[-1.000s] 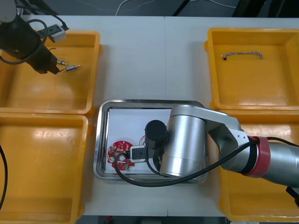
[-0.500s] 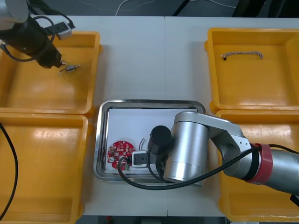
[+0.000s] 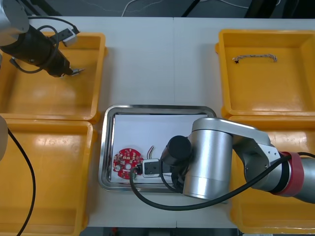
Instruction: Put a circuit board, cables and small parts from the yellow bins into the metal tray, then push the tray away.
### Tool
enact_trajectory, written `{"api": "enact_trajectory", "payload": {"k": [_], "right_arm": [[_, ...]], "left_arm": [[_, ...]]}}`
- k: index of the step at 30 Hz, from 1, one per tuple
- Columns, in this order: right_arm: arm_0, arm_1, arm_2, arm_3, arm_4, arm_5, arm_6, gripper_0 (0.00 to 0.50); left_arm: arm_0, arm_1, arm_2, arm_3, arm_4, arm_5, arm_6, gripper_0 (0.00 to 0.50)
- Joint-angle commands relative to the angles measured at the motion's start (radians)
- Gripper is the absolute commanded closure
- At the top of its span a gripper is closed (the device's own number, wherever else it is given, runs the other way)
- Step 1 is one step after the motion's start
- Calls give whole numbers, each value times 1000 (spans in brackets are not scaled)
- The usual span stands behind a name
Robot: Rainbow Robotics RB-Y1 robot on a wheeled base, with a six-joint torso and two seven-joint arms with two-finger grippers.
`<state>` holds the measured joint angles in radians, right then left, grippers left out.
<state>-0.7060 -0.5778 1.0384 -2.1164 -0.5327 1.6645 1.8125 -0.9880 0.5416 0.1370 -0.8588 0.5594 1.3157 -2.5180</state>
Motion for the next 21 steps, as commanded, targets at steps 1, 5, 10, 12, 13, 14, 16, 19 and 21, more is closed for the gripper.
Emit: {"api": "enact_trajectory", "payload": {"k": [1,5,10,12,13,14,16,19,21], "right_arm": [[10,-20,-112,-80,-55,72,-48,0],[8,-17,-205,-109,-125,138,-93,0],[8,-22,-297,-143,-178,205,-193,0],[8,-31,-342,-163,-187,244,-249,0],[8,-37,-360,-171,-193,255,-277,0],[10,-39,-373,-174,-197,255,-292,0],[8,-53,-414,-178,-216,255,-341,0],[10,-80,-505,-180,-276,255,-453,0],[10,-97,-547,-180,-306,255,-510,0]], "left_arm": [[-38,-8,35,-14,13,-12,-130,2],[-27,-15,56,-14,10,-12,-147,5],[-27,-32,70,-13,-10,-13,-163,4],[-20,-35,75,-14,-13,-12,-171,7],[-17,-38,81,-14,-9,-15,-174,5],[-12,-43,84,-14,-4,-15,-177,5],[-4,-51,93,-14,-3,-15,-187,7],[8,-57,98,-14,1,-18,-187,5],[14,-57,96,-14,7,-21,-187,8]]}}
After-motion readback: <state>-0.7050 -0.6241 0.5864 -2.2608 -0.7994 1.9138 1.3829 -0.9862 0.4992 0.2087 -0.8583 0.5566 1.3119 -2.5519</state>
